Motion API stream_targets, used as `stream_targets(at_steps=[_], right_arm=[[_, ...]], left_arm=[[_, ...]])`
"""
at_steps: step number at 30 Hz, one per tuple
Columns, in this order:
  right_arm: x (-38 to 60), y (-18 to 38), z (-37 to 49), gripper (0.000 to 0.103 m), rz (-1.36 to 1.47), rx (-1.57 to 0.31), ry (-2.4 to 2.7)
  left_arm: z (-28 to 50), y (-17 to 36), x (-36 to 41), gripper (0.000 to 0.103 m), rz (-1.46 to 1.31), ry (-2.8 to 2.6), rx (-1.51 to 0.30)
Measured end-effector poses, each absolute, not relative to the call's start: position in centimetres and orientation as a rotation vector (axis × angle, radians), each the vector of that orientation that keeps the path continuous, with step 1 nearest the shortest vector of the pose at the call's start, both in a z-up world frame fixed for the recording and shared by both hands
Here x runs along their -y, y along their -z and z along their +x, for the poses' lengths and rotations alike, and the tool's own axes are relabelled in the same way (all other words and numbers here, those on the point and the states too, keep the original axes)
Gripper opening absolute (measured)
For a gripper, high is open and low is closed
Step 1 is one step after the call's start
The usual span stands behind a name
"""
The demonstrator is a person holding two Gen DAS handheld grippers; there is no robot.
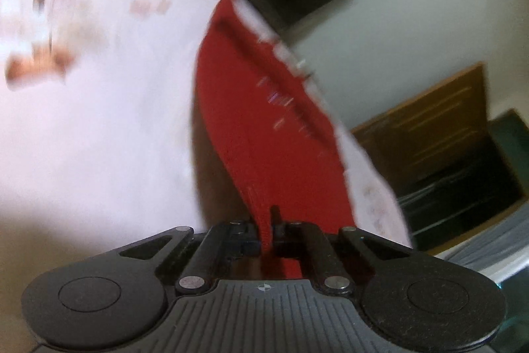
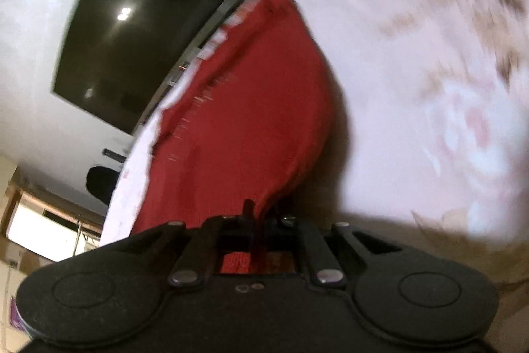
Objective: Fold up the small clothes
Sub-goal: 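Grasp the sweater hem with both grippers and lift it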
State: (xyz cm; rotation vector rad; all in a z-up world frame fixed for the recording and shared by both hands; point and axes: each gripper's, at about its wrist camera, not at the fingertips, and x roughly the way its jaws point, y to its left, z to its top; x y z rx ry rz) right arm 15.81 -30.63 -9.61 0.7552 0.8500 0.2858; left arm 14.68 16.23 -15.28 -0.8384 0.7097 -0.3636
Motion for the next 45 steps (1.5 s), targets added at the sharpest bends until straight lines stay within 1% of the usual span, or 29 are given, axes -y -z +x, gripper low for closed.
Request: stream_targets(at_steps=[2,4,5,7,8,9,13,17,21,25,31,37,41,45], right_arm=[[30.6,7.4,14.8,0.005,0.684,-0.787,-0.321],[30.7,7.1,14.4,0.005,0.643,-0.777,-0.317],[30.8,7.6,14.6,0.005,0.629,-0.791,-0.307],[30.9,10.4,15.3,0.004,0.610,-0.889,-0.252],[30.9,11.7,15.6,0.004,0.619,-0.931,-0.231],[31.2,12.0,15.4,0.005,0.662,-0.904,-0.238],[30.2,10.9,15.9,0.005,0.617,-0.888,-0.248],[29.7,8.8,16.9,0.005,0.590,-0.817,-0.267],[29.6,5.6,19.9,0.005,0.518,-0.710,-0.289],[30.2,2.8,25.0,0.005,0.479,-0.631,-0.297],[30.6,0.6,33.4,0.005,0.436,-0.569,-0.319],[30.9,2.1,42.1,0.005,0.454,-0.573,-0.346],[31.7,4.6,47.2,0.005,0.504,-0.602,-0.342],[31.8,8.1,51.9,0.006,0.546,-0.656,-0.322]], left_arm=[[14.0,15.1,-17.4,0.003,-0.838,0.345,-0.696],[14.0,16.4,-17.9,0.003,-0.816,0.317,-0.741],[14.3,17.7,-17.7,0.003,-0.798,0.293,-0.790],[14.2,18.9,-17.8,0.003,-0.841,0.295,-0.772],[14.2,18.8,-17.7,0.003,-0.848,0.286,-0.771],[14.1,18.5,-17.5,0.003,-0.849,0.284,-0.766],[14.5,18.1,-17.1,0.003,-0.865,0.296,-0.751],[16.1,16.2,-17.5,0.003,-0.888,0.319,-0.662],[20.6,12.9,-17.5,0.003,-0.863,0.336,-0.587],[26.2,9.4,-17.0,0.003,-0.832,0.363,-0.505],[35.1,5.8,-17.0,0.003,-0.764,0.371,-0.458],[44.0,6.2,-16.1,0.003,-0.702,0.336,-0.492],[49.4,7.8,-15.4,0.003,-0.668,0.306,-0.530],[53.5,10.6,-14.5,0.003,-0.608,0.253,-0.567]])
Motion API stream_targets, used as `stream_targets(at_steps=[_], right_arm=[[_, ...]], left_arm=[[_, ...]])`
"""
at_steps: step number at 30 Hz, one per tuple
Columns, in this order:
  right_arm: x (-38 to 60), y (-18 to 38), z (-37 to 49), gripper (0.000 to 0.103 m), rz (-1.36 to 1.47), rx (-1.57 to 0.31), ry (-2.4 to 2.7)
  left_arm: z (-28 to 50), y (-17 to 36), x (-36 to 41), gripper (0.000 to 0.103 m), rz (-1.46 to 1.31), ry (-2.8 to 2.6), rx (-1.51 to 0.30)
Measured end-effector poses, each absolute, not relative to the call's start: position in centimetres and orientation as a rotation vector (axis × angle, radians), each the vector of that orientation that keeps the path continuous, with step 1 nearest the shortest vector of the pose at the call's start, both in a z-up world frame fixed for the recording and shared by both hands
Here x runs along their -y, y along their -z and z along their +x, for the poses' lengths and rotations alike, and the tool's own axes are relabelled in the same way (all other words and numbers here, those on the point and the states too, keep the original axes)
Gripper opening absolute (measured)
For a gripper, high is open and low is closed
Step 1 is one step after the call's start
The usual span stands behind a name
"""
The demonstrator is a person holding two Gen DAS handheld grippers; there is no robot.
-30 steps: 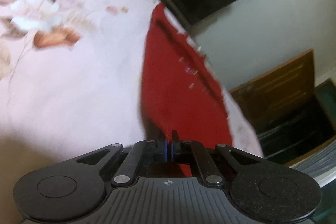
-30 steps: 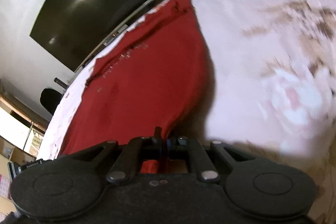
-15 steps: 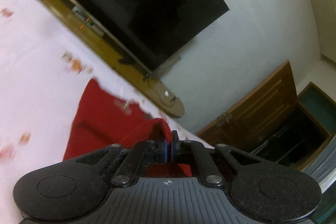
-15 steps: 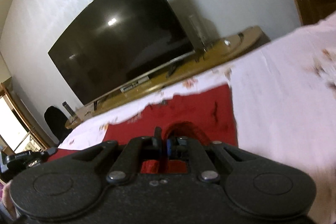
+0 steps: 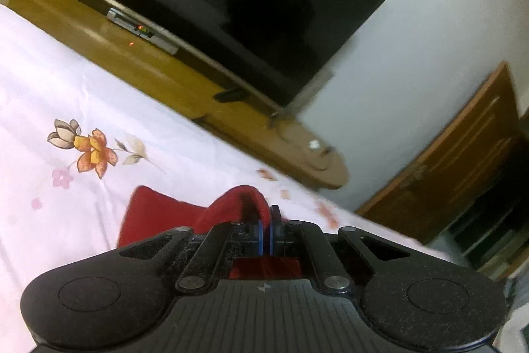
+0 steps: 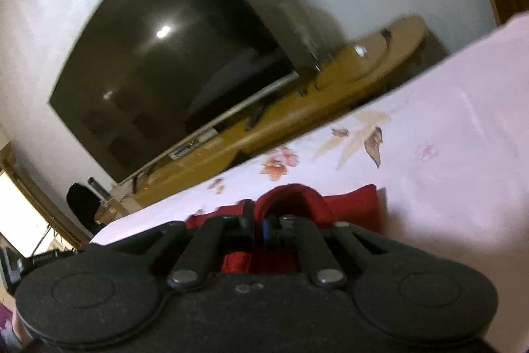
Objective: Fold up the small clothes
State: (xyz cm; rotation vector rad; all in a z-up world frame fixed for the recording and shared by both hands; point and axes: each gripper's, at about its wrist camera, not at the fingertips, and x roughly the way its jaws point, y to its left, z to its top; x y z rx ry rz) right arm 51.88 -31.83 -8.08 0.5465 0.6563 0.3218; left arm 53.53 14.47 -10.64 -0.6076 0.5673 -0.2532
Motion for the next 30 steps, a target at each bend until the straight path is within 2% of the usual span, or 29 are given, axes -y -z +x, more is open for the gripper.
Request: stream_targets(at_steps=[2,3,4,5,6,8,11,18,21,24,27,30], right_arm=[[31.6,10.3,54.3,0.014,0.576,-0.698,-0.312],[31.5,11.1,54.9,0.028,0.563,-0.695,-0.278],[31.6,11.5,55.0,0.050,0.552,-0.678,-0.243],[31.8,11.6,54.8,0.062,0.540,-0.652,-0.199],[32.1,11.6,54.1,0.069,0.525,-0.607,-0.169],[32.7,12.0,53.4,0.067,0.531,-0.598,-0.172],[33.0,12.6,52.9,0.062,0.529,-0.611,-0.177],[32.5,11.6,52.2,0.062,0.468,-0.547,-0.079],[32.3,9.6,51.8,0.055,0.444,-0.502,-0.043],[28.6,6.9,50.4,0.056,0.272,-0.472,-0.216],[23.6,7.0,51.6,0.056,0.145,-0.582,-0.347],[20.1,8.7,53.0,0.051,0.057,-0.680,-0.355]], left_arm=[[54.7,12.2,-14.3,0.004,-0.600,0.196,-0.570],[55.0,12.8,-14.1,0.004,-0.595,0.180,-0.574],[54.9,13.2,-13.9,0.004,-0.592,0.173,-0.571],[54.7,13.5,-13.6,0.016,-0.581,0.170,-0.558],[54.3,13.6,-13.2,0.047,-0.564,0.168,-0.537],[53.5,13.7,-12.8,0.086,-0.529,0.112,-0.476],[53.4,13.5,-13.2,0.086,-0.546,0.111,-0.448],[54.9,13.6,-11.9,0.086,-0.427,0.046,-0.581],[53.4,11.8,-10.4,0.086,-0.358,0.044,-0.518],[52.1,9.7,-6.5,0.086,-0.270,0.154,-0.439],[53.6,9.3,-1.5,0.086,-0.150,0.267,-0.486],[55.6,10.6,1.0,0.086,-0.057,0.297,-0.591]])
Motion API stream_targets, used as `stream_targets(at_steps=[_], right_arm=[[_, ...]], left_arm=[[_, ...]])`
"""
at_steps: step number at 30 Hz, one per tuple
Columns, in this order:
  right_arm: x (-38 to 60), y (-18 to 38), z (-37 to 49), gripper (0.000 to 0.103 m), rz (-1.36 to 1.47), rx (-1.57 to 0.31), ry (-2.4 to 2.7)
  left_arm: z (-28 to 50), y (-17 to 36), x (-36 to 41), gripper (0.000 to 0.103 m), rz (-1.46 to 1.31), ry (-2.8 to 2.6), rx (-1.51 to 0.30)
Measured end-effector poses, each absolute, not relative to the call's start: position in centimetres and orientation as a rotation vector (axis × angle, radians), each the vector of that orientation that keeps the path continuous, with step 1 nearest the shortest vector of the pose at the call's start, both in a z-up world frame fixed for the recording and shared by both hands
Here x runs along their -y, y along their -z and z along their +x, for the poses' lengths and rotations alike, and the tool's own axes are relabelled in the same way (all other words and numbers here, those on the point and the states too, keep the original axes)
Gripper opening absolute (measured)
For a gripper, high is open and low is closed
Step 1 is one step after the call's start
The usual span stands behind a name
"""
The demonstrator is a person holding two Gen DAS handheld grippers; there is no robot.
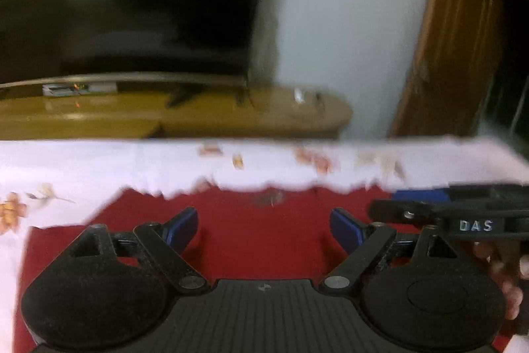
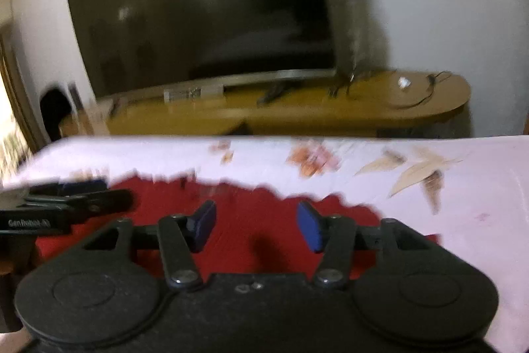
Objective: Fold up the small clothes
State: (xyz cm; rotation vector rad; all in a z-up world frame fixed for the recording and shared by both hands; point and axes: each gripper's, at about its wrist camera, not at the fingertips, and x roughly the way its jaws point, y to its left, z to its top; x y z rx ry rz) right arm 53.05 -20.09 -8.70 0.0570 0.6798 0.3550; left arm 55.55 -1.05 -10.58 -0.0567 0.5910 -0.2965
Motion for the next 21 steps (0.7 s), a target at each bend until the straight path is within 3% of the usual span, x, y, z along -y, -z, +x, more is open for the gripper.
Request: stream_targets(at_steps=[3,6,7,9,14,15,17,18,19,20,21], right_arm=[[19.6,11.4,54.0,0.049,0.006,-0.793,-0.327],[22.8,11.6,53.1,0.043,-0.031,-0.745,-0.276],[24.3,11.5,53.1,0.022,-0.009,-0.746,-0.251],[26.8,11.1,53.1,0.000,0.043,-0.760,-0.218],[26.3,11.3,52.5,0.000,0.009,-0.740,-0.194],[26.3,11.0,52.3,0.004,0.012,-0.740,-0.195],[26.3,10.1,52.1,0.036,0.047,-0.720,-0.216],[26.0,9.4,51.4,0.061,0.046,-0.674,-0.220],[25.6,8.6,50.5,0.074,0.024,-0.620,-0.226],[25.0,8.1,49.8,0.072,0.004,-0.593,-0.255],[24.1,7.7,49.4,0.061,-0.007,-0.596,-0.311]], left_arm=[[56.4,12.9,-1.0,0.086,-0.003,0.234,-0.660],[55.6,12.5,-5.1,0.086,-0.003,0.147,-0.646],[55.6,12.5,-6.6,0.086,-0.027,0.147,-0.654],[55.7,12.5,-8.3,0.086,-0.024,0.091,-0.668],[55.5,12.5,-8.7,0.086,-0.028,0.071,-0.682],[55.2,12.1,-8.5,0.086,-0.039,0.065,-0.674],[53.4,10.4,-8.4,0.086,-0.070,0.083,-0.601],[52.6,9.7,-7.9,0.086,-0.090,0.109,-0.565],[51.8,9.1,-7.3,0.086,-0.111,0.147,-0.550],[51.7,8.9,-6.0,0.086,-0.102,0.183,-0.554],[51.6,8.9,-4.8,0.086,-0.080,0.205,-0.557]])
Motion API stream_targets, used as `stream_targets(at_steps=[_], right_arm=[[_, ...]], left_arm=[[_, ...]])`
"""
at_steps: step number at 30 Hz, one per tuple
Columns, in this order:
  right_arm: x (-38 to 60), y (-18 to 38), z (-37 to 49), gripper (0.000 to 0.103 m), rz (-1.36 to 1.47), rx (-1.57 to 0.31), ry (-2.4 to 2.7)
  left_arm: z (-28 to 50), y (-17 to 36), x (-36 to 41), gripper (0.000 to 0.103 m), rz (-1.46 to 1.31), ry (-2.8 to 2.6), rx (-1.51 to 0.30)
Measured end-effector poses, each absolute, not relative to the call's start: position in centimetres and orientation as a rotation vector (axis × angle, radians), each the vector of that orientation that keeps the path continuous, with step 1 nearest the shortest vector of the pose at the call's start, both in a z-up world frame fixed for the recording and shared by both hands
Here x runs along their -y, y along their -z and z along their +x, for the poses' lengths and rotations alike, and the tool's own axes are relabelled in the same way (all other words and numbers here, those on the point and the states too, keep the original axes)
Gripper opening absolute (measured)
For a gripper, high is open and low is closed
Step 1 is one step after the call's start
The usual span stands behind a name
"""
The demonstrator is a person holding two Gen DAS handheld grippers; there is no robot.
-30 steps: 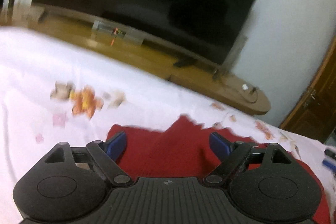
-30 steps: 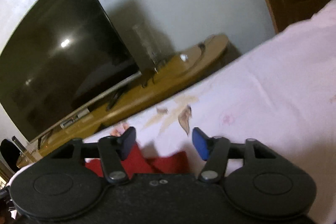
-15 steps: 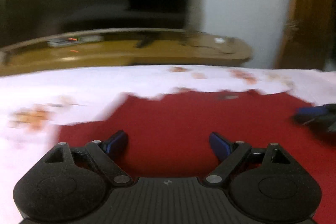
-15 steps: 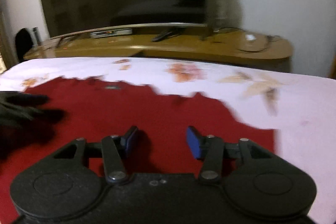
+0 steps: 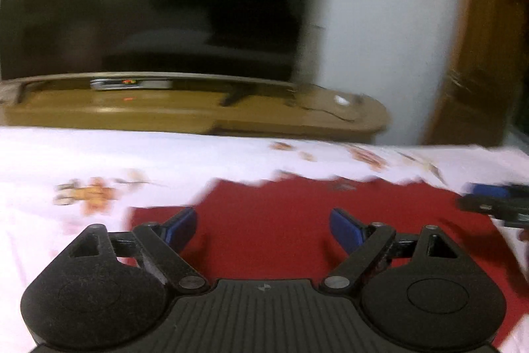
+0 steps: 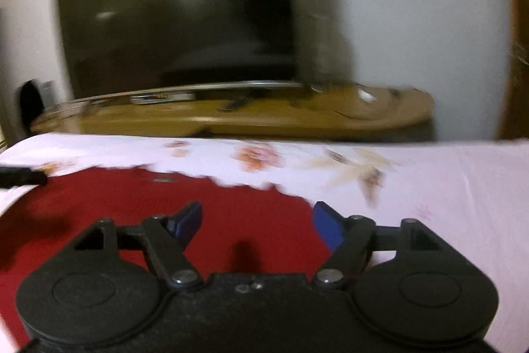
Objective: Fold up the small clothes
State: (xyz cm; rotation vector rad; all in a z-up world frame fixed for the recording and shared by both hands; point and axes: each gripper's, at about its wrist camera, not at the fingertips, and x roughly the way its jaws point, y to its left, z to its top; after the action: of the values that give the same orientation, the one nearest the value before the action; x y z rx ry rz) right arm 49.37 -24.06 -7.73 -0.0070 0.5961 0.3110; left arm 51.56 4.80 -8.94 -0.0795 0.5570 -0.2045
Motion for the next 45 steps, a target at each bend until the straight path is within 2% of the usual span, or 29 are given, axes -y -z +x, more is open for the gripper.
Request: stream_targets(at_steps=[1,3,4,5,7,11,18,25,28,32,36,38,41,45], right_arm=[[23.1,7.7,49.4,0.045,-0.011,-0.616,-0.362],[20.5,8.3,49.5,0.034,-0.051,-0.663,-0.454],[19.4,8.7,49.5,0.033,-0.080,-0.682,-0.475],[18.5,9.0,49.3,0.034,-0.099,-0.702,-0.490],[17.2,10.1,48.8,0.042,-0.151,-0.730,-0.511],[18.8,10.6,47.7,0.044,-0.241,-0.714,-0.508],[27.6,10.2,46.0,0.047,-0.150,-0.718,-0.370],[23.0,7.6,42.2,0.050,-0.122,-0.630,-0.400],[18.6,8.9,40.6,0.048,-0.141,-0.647,-0.447],[15.6,11.2,39.6,0.049,-0.228,-0.719,-0.382],[18.8,11.2,37.4,0.052,-0.240,-0.702,-0.326],[21.8,10.9,36.5,0.056,-0.195,-0.713,-0.302],[24.9,10.8,35.8,0.058,-0.134,-0.727,-0.262],[24.1,10.9,35.5,0.058,-0.167,-0.740,-0.211]], left_arm=[[51.4,9.1,-3.5,0.086,-0.057,0.241,-0.565],[51.0,9.7,-1.3,0.086,-0.015,0.279,-0.577],[50.8,10.2,-0.5,0.086,0.003,0.288,-0.589],[50.8,10.9,0.1,0.086,0.027,0.290,-0.608],[50.6,12.4,0.1,0.086,0.071,0.270,-0.658],[49.1,12.7,-3.7,0.086,0.061,0.232,-0.633],[47.4,12.7,-8.7,0.086,-0.015,0.182,-0.641],[44.3,9.7,-3.3,0.086,-0.039,0.245,-0.559],[43.5,11.1,-0.2,0.086,0.015,0.233,-0.588],[42.0,13.5,0.4,0.086,0.077,0.149,-0.633],[39.9,13.4,-3.2,0.086,0.034,0.110,-0.647],[38.9,13.5,-5.5,0.086,-0.005,0.102,-0.646],[38.9,13.5,-6.4,0.086,0.011,0.091,-0.654],[39.3,13.0,-5.8,0.086,0.011,0.059,-0.668]])
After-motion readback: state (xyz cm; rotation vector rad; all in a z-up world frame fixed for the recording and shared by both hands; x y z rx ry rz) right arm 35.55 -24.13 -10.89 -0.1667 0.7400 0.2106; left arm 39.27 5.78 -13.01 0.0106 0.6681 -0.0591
